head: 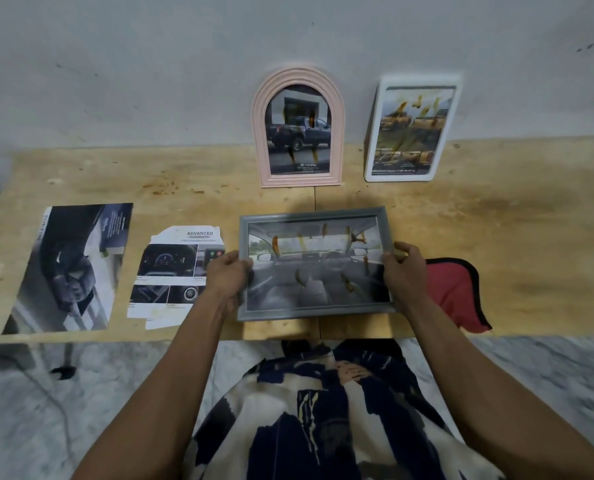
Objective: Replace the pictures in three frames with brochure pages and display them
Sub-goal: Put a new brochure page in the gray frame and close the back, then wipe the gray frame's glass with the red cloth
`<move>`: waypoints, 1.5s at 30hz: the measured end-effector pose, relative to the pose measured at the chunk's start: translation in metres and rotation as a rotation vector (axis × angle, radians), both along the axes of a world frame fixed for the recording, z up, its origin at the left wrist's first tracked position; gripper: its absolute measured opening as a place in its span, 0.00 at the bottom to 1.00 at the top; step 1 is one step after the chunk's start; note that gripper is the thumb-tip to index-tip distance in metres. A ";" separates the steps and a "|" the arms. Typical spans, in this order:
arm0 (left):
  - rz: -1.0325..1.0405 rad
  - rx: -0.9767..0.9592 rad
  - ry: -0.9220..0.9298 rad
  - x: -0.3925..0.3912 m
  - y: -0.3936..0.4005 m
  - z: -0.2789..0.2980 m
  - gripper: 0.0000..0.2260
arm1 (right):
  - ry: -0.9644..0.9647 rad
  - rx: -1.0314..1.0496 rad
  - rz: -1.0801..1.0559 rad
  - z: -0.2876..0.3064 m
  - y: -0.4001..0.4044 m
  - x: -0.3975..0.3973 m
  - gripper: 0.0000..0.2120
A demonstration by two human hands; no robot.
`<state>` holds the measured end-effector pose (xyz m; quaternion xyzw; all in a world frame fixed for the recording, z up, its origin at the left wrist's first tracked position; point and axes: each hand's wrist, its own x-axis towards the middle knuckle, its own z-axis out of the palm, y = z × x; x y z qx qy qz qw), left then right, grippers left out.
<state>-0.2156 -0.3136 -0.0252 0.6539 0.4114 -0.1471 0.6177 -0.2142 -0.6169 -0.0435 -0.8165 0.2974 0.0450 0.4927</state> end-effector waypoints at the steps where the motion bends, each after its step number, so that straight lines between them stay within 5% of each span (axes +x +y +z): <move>1: 0.012 0.016 0.011 -0.003 -0.002 -0.006 0.16 | 0.022 -0.014 0.009 -0.004 0.000 -0.001 0.18; 16: -0.172 0.160 0.090 0.002 -0.023 -0.027 0.11 | 0.228 -0.140 0.061 -0.031 -0.010 0.006 0.21; 27: -0.299 0.359 0.058 -0.005 -0.042 -0.034 0.12 | 0.188 -0.235 0.130 -0.023 -0.015 0.002 0.20; 34: -0.480 0.655 0.121 -0.004 -0.055 -0.035 0.13 | 0.232 -0.606 0.076 0.003 -0.042 -0.017 0.22; 40: -0.535 0.721 0.130 -0.005 -0.057 -0.037 0.16 | 0.487 -0.588 0.279 -0.014 -0.074 -0.038 0.27; 45: -0.560 0.728 0.130 -0.005 -0.054 -0.037 0.16 | 0.428 -0.728 0.341 -0.021 -0.077 -0.056 0.23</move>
